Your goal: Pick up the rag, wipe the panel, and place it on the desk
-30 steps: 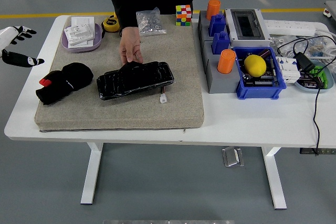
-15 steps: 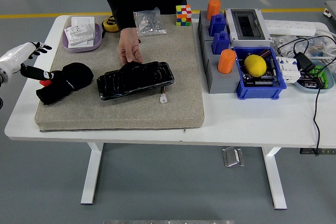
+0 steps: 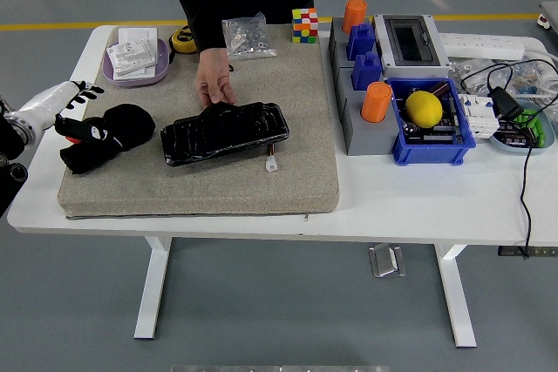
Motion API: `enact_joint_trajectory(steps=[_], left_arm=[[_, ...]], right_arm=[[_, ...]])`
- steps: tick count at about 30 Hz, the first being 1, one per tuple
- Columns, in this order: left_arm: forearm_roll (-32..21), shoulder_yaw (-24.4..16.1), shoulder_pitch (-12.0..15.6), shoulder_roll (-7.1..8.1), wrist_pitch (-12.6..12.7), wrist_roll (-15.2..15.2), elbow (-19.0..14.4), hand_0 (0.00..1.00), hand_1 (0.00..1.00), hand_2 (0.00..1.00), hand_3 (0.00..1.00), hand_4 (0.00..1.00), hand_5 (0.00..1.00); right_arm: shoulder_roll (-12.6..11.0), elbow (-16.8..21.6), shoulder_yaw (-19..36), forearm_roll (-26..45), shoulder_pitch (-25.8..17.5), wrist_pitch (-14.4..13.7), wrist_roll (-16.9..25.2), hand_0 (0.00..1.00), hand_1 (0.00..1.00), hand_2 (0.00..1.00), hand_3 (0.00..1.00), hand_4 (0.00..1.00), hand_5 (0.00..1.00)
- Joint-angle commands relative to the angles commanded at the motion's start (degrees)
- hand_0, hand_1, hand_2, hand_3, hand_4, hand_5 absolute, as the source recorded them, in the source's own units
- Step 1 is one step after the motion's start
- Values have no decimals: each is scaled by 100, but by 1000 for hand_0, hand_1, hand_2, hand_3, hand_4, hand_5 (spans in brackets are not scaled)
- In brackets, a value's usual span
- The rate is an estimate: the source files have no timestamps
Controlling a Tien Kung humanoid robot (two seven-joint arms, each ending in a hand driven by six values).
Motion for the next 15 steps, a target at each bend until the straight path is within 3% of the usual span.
enact_joint_trajectory(steps=[15], left_arm=[[30,159,-111,-186,198,-69,432,745,806,831,832,928,239]], right_arm=[[-52,3,-47,20,68,-9,4,705,680,691,597,936,458]])
